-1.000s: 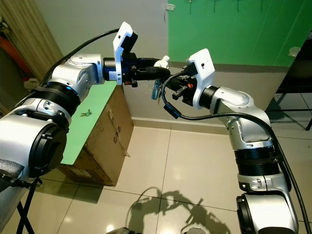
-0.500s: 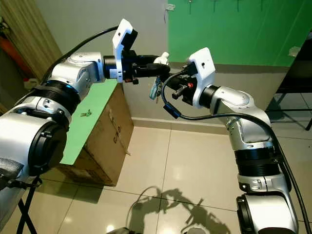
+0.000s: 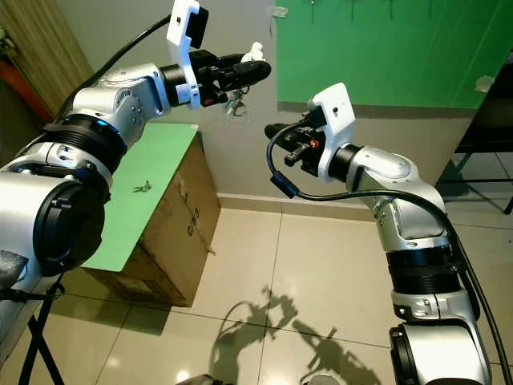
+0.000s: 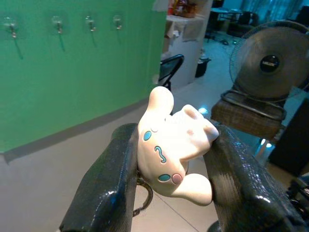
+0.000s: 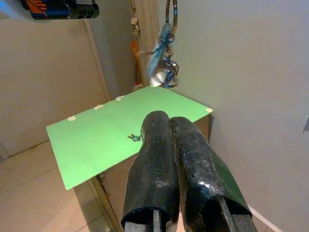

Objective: Hang keys on a hook

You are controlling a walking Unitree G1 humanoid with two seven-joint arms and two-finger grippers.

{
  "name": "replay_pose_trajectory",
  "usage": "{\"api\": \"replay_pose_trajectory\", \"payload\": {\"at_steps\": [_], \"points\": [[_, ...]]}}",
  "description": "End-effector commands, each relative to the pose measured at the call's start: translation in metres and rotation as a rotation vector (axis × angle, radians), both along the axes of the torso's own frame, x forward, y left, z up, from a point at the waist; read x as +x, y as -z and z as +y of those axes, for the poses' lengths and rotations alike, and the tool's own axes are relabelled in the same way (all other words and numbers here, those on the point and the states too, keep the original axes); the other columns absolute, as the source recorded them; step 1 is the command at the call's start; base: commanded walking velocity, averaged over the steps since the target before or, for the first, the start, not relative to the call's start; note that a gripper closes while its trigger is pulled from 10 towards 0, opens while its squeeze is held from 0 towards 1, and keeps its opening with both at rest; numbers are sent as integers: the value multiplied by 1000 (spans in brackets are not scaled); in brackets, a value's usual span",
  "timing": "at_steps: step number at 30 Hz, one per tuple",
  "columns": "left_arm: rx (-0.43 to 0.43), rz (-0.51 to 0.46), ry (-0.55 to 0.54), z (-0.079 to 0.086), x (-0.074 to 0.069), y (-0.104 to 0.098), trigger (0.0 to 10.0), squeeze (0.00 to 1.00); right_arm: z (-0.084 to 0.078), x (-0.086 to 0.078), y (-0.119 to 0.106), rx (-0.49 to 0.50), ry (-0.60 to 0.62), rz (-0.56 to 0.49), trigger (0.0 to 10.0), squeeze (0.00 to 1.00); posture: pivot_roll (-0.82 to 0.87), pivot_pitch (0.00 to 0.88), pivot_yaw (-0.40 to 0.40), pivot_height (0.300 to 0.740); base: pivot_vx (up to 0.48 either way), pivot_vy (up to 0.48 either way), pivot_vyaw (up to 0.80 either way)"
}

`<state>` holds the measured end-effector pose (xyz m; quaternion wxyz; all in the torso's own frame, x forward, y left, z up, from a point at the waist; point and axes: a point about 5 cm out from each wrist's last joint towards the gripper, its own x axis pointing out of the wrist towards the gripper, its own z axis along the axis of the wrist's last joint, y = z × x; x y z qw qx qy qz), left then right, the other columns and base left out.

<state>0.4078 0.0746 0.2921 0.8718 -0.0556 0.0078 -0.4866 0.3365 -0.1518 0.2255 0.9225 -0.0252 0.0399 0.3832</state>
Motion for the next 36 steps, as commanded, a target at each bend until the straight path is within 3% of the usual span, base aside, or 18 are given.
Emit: {"api": "replay_pose_trajectory", "payload": {"at_steps": [1, 7, 8, 12, 13, 18, 20, 24, 26, 27, 28, 29, 30, 31, 33, 36], "points": [[-1, -28, -27, 3, 1, -9, 10000, 0, 4, -1, -2, 8, -14, -2, 0, 0, -256, 0, 181, 740, 0, 0, 0], [8, -18, -39, 3, 2, -7, 10000, 0, 1, 4, 1, -40, 40, -10, 0, 0, -255, 0, 181, 740, 0, 0, 0], [20, -13, -53, 4, 2, -5, 10000, 0, -1, 5, 0, -104, 64, -36, 10000, 0, -254, 0, 180, 740, 0, 0, 0], [41, -1, -52, 3, 2, 0, 10000, 0, 0, 4, -3, -120, 82, -48, 10000, 0, -255, 0, 179, 740, 0, 0, 0], [52, 2, -41, 3, 2, 3, 10000, 0, -1, 4, -4, -130, 89, -53, 10000, 1000, -256, 0, 177, 740, 0, 0, 0], [126, -19, 33, 3, -2, 21, 10000, 0, -5, 2, -2, -153, 146, -65, 10000, 1000, -253, 0, 172, 740, 0, 0, 0], [178, -24, 72, 9, -6, 38, 10000, 0, -5, -2, -1, -140, 190, -98, 10000, 1000, -246, 0, 156, 740, 0, 0, 0], [244, -31, -20, 22, -7, 65, 10000, 0, -5, -9, 5, -138, 334, -197, 10000, 1000, -230, 0, 139, 740, 0, 0, 0], [269, -57, -153, 29, -4, 75, 10000, 0, -5, -12, 10, -103, 399, -199, 10000, 1000, -218, 0, 131, 740, 0, 0, 0], [254, -38, -304, 36, -1, 85, 10000, 0, -6, -12, 19, -59, 480, -182, 10000, 1000, -212, 0, 126, 740, 0, 0, 0], [254, -38, -304, 36, -1, 85, 10000, 0, -6, -12, 19, -59, 480, -182, 10000, 1000, -212, 0, 126, 740, 0, 0, 0], [288, -30, -641, 57, 0, 110, 10000, 0, -7, -17, 35, -65, 560, -189, 10000, 1000, -189, 0, 114, 740, 0, 0, 0], [299, -25, -744, 64, -2, 118, 10000, 0, -6, -19, 40, -71, 579, -197, 10000, 1000, -187, 0, 112, 740, 0, 0, 0], [299, -25, -744, 64, -2, 118, 10000, 0, -6, -19, 40, -71, 579, -197, 10000, 1000, -187, 0, 112, 740, 0, 0, 0], [363, 35, -944, 84, -11, 146, 10000, 0, -8, -25, 53, 31, 655, -145, 10000, 1000, -180, 0, 106, 740, 0, 0, 0], [379, 75, -1063, 94, -28, 175, 10000, 0, -8, -36, 72, -30, 690, -168, 10000, 1000, -170, 0, 95, 740, 0, 0, 0]]}}
